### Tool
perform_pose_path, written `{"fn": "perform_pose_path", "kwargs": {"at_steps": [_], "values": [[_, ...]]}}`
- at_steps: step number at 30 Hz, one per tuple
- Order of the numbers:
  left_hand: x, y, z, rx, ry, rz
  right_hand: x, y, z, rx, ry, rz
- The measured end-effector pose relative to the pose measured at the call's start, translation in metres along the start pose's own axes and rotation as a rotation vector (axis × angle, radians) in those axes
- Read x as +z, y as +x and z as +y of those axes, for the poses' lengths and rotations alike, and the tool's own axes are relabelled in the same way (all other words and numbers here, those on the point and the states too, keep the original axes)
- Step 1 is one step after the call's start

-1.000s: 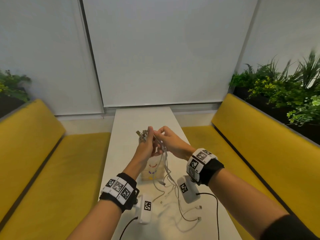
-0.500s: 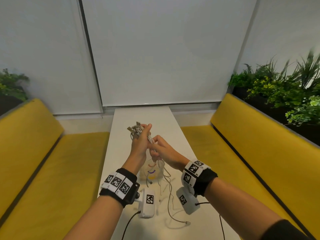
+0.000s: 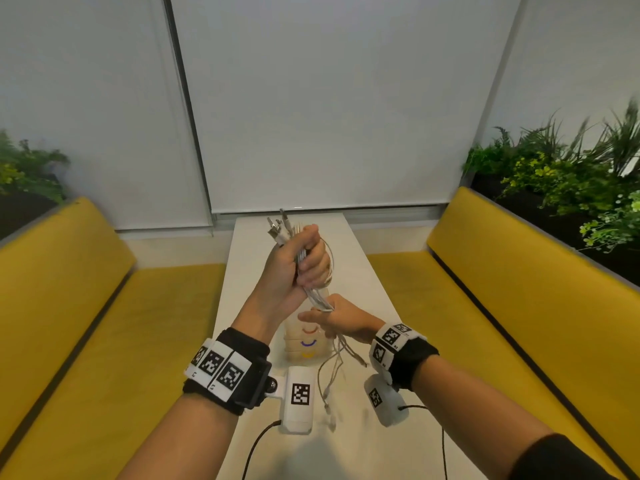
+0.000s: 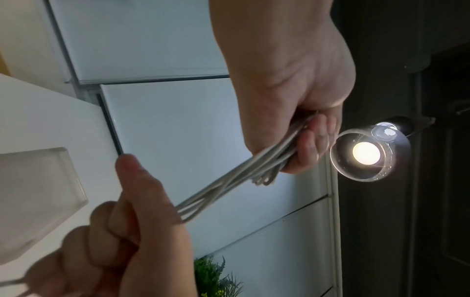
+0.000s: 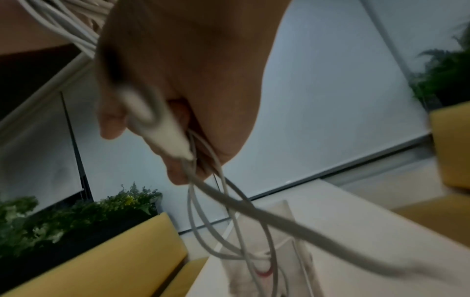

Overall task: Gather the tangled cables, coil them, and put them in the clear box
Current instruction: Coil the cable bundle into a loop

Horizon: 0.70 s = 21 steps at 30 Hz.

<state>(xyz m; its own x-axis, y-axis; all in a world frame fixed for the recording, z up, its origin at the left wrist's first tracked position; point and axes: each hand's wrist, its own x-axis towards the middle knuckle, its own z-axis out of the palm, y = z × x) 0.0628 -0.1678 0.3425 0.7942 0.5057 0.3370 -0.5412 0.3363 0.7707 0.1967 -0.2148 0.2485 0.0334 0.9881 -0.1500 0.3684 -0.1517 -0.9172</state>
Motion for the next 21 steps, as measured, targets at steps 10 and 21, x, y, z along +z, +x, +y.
{"fn": "perform_pose_path", "kwargs": {"at_steps": [10, 21], "values": [[0.002, -0.023, -0.014, -0.270, 0.534, -0.183, -0.037, 0.010, -0.030, -0.070, -0.402, -0.121], [-0.012, -0.025, -0.031, -0.531, 1.196, -0.211, -0.082, 0.008, -0.077, 0.237, -0.649, -0.401]]}}
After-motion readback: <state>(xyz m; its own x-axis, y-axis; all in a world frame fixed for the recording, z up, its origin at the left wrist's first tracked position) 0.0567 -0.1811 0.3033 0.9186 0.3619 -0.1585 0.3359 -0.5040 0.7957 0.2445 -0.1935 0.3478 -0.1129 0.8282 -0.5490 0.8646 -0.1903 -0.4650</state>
